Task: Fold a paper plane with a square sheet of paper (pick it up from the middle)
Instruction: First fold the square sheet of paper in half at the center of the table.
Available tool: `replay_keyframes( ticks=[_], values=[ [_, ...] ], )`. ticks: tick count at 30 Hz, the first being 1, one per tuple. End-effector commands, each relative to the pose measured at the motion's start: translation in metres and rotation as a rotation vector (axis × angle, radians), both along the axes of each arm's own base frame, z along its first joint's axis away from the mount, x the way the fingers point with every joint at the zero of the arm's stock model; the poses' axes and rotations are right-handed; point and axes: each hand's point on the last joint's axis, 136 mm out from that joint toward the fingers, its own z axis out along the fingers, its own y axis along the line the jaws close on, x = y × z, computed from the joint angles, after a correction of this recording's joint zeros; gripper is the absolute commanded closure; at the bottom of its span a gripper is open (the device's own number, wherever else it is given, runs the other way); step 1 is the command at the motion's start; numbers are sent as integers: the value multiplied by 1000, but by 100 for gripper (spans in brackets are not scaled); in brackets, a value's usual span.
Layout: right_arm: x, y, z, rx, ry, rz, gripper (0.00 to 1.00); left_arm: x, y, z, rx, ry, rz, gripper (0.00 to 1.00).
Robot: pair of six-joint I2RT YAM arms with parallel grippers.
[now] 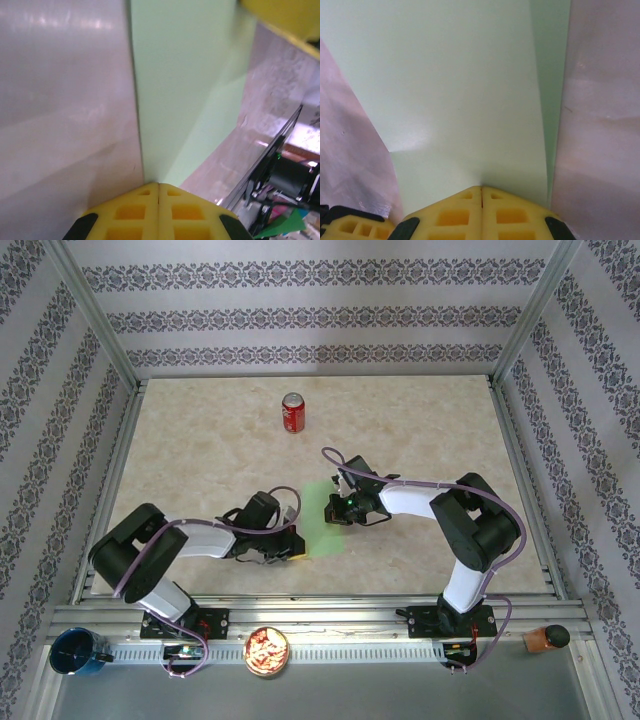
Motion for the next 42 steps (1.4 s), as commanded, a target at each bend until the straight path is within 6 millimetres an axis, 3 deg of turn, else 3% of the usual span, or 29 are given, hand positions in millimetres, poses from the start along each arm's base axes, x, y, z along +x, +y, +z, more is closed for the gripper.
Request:
replay_keyframes(
  ticks=[1, 5, 9, 13, 17, 23, 29, 37, 39, 42],
  values=[
    [-26, -33, -35, -171, 96, -24, 100, -36, 22, -12, 118, 71, -101, 100],
    [-26, -33, -33, -168, 95, -19, 100, -23, 20, 15, 124, -13, -97, 100],
    [-26, -32, -32, -166, 93, -8, 100, 15, 14, 48, 111, -142, -15, 98],
    [-25, -30, -30, -163, 92, 7, 100, 57, 6, 64, 67, -177, 46, 98],
    [-25, -28, -30, -158, 96, 16, 100, 95, -1, 63, 34, -180, 90, 99],
    [-25, -28, -29, -156, 96, 16, 100, 122, -9, 41, 50, -143, 80, 100],
    [-26, -30, -29, -157, 97, 11, 100, 130, 1, 11, 109, -120, 113, 100],
    [-29, -29, -34, -160, 110, 30, 100, 106, 15, -40, 118, -9, 136, 100],
    [-28, -30, -33, -163, 110, 37, 100, 102, 15, -42, 104, 11, 146, 100],
    [-27, -30, -30, -167, 104, 48, 100, 102, 18, -29, 113, -7, 158, 100]
  ],
)
